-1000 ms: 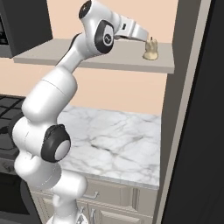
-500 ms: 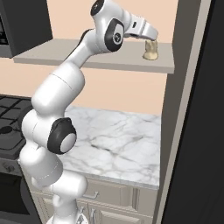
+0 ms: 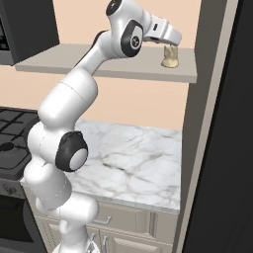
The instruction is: Get the candle and the beer from the cabinet and move them to the dining counter.
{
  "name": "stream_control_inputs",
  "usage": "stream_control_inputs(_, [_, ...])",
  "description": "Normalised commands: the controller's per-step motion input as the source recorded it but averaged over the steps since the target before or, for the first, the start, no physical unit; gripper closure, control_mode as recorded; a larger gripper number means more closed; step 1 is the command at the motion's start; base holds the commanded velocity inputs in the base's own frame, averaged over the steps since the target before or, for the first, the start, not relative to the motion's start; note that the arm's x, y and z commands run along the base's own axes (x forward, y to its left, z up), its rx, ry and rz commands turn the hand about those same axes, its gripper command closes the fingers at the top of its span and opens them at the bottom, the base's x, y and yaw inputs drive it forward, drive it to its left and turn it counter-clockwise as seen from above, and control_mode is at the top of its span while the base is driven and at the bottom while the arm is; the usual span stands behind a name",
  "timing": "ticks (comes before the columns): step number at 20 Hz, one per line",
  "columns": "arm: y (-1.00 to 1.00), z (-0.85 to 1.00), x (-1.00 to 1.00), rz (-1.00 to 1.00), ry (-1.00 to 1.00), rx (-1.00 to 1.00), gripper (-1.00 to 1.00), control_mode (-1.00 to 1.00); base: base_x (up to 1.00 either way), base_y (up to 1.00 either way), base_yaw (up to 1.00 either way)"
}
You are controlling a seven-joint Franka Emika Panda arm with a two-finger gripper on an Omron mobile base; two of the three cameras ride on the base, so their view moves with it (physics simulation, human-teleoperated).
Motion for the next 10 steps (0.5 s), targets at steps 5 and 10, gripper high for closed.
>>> stream_control_inputs(5, [0.00,-0.12,0.05,0.00,0.00,0.00,-1.00,-1.00,0.00,0.00,0.00])
stream_control_inputs(10, [0.00,-0.10,0.12,0.00,0.00,0.00,-1.00,-1.00,0.00,0.00,0.00])
